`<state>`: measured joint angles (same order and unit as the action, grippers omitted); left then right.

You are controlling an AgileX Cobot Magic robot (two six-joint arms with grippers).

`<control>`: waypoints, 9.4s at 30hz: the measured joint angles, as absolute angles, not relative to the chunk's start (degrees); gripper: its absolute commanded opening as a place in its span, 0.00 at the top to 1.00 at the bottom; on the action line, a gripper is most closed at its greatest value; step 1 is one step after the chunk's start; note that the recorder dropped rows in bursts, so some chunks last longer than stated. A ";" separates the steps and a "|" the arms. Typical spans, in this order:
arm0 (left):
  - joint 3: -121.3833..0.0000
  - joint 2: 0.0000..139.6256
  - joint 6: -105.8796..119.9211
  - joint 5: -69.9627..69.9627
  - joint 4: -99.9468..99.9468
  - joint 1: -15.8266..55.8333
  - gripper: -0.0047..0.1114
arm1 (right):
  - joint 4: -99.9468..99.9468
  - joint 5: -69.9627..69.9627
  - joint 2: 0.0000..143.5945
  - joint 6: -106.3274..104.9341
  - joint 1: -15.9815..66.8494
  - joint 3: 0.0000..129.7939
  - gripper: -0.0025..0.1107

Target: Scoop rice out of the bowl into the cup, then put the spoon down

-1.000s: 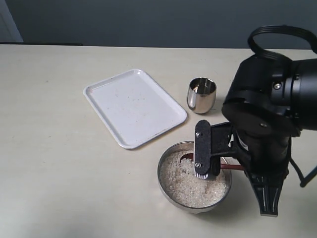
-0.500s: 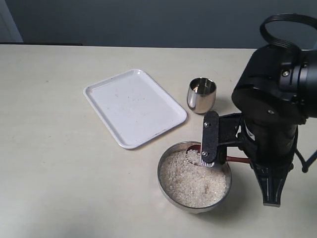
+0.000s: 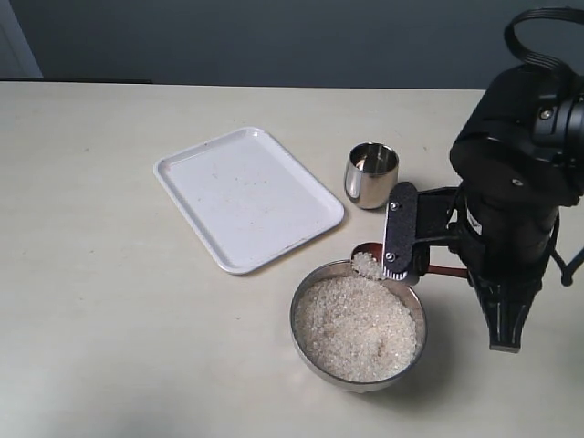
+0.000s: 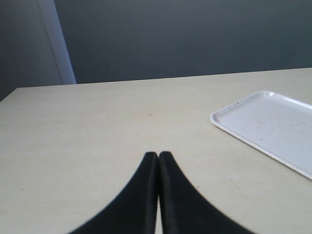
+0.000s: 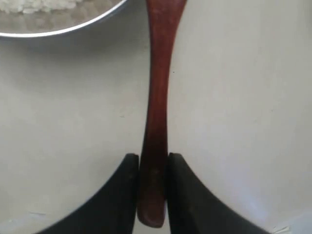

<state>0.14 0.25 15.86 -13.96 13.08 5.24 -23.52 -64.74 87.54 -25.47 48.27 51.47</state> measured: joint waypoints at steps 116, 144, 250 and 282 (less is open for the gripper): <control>0.14 0.25 15.86 -13.96 13.08 5.24 0.96 | -50.43 -58.98 113.66 -25.87 35.54 80.00 0.98; 0.14 0.25 15.86 -13.96 13.08 5.24 0.96 | -54.56 -66.49 113.66 -19.66 39.59 80.00 0.98; 0.14 0.25 15.86 -13.96 13.08 5.24 0.96 | 8.82 -26.00 64.20 2.14 40.68 49.50 0.98; 0.14 0.25 15.86 -13.96 13.08 5.24 0.96 | 6.70 -16.60 36.86 0.00 10.85 27.41 0.98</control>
<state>0.14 0.25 15.86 -13.96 13.08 5.24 6.70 -16.60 36.86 0.00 10.85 27.41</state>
